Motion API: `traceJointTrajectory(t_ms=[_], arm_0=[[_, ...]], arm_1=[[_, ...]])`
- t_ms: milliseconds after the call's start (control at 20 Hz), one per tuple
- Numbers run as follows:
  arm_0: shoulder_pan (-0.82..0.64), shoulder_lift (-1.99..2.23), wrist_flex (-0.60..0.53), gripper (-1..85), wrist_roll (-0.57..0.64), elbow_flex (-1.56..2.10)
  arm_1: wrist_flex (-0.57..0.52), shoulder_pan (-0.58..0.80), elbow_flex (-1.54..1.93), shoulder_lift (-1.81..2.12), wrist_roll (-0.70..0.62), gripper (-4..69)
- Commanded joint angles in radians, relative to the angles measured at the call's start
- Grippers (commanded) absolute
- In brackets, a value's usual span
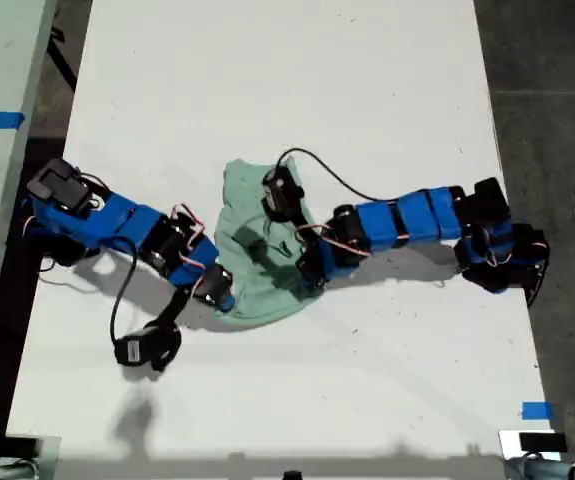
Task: Fold tshirt
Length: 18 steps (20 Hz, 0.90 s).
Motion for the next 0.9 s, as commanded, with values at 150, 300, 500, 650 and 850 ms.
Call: traceJointTrajectory(t_ms=[150,300,500,650,850], arm_0=[[-0.379,0.322,0.049,0.0,0.213,0.152],[-0.545,0.316,0.014,0.0,0.341,0.179],[-0.647,0.319,-0.034,0.1,0.411,0.247],[-0.802,0.416,-0.031,21.7,0.462,0.299],[-1.160,0.782,-0.031,28.9,0.611,0.468]], arm_1=[[-0.124,0.298,-0.034,0.098,-0.169,-0.9],[-0.167,0.385,-0.032,0.101,-0.196,-0.9],[-0.192,0.439,-0.020,0.101,-0.201,-1.1],[-0.202,0.537,-0.018,0.130,-0.224,42.6],[-0.106,0.782,0.067,0.337,-0.281,32.3]])
